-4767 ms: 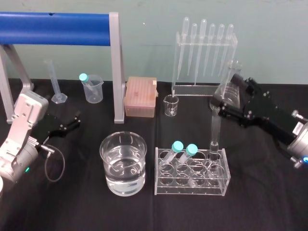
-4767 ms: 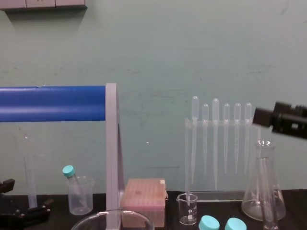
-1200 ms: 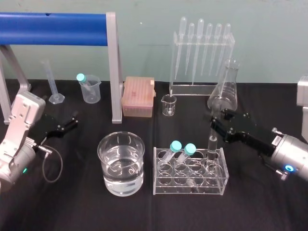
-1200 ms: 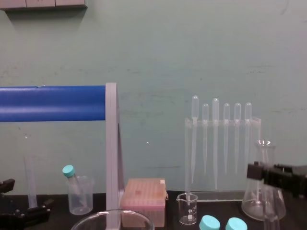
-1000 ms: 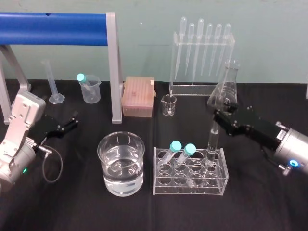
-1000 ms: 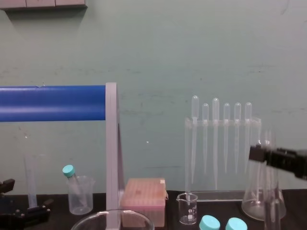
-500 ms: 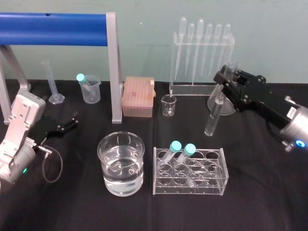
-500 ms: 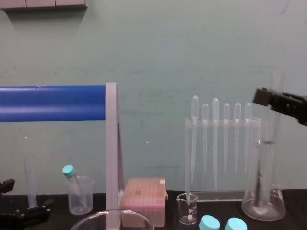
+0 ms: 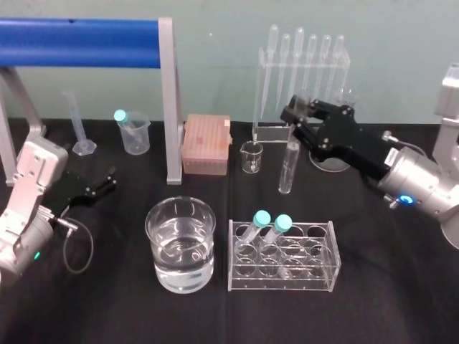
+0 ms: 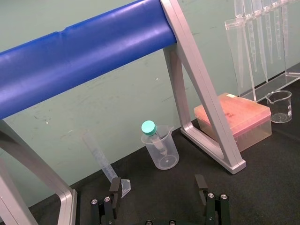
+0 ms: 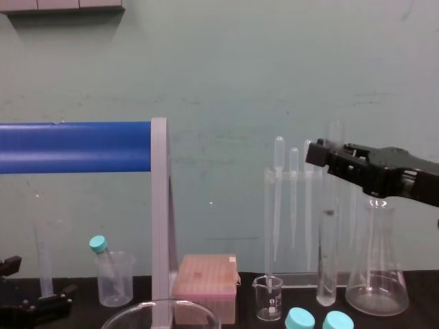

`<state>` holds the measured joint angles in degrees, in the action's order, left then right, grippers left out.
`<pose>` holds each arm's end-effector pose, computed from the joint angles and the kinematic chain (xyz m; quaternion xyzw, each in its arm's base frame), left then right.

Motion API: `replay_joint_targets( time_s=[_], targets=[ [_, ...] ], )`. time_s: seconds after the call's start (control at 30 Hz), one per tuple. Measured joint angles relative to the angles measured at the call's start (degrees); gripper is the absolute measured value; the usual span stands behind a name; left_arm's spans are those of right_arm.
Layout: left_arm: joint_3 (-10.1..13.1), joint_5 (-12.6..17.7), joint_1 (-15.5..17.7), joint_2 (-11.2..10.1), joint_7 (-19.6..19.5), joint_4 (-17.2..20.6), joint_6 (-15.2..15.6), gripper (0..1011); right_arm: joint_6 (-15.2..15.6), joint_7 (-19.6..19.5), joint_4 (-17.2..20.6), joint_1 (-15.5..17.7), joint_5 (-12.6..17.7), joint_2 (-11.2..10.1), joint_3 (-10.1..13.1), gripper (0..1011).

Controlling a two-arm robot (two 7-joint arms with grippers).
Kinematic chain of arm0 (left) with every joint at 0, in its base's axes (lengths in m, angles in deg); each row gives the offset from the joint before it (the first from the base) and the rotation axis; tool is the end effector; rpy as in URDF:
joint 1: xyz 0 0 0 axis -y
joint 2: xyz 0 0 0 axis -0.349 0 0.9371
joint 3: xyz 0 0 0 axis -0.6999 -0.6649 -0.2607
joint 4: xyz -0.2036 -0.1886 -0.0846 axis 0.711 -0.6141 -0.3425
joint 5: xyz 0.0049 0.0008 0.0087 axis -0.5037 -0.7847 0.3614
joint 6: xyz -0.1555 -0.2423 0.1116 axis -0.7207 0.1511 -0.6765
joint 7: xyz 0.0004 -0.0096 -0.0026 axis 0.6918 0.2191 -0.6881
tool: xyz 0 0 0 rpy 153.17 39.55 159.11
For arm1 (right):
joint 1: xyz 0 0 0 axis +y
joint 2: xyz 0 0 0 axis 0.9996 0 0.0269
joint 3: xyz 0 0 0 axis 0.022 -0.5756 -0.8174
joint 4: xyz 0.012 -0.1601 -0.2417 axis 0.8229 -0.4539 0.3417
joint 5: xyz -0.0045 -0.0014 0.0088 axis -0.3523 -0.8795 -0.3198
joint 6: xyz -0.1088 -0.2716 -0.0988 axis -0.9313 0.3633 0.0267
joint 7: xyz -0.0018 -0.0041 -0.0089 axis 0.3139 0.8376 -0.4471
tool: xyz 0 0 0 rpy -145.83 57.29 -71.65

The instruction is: Hold the test tube with one hand and immerse one end into the beaker, then return it to the test tube rack.

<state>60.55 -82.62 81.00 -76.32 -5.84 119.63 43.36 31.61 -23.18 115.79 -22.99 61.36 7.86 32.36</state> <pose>0.3580 0.0827 -0.3023 0.1415 -0.1324 0.5800 0.7913 0.4272 -0.0610 -0.2393 0.0950 -0.0769 -0.2730 0.9542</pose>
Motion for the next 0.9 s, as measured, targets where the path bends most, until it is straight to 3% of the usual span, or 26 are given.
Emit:
replay_joint_targets(
  time_s=[0.9],
  targets=[
    [0.00,0.00,0.00,0.00,0.00,0.00,0.00,1000,0.15,-0.12,0.55,0.44,0.38,-0.31,0.29,226]
  ],
)
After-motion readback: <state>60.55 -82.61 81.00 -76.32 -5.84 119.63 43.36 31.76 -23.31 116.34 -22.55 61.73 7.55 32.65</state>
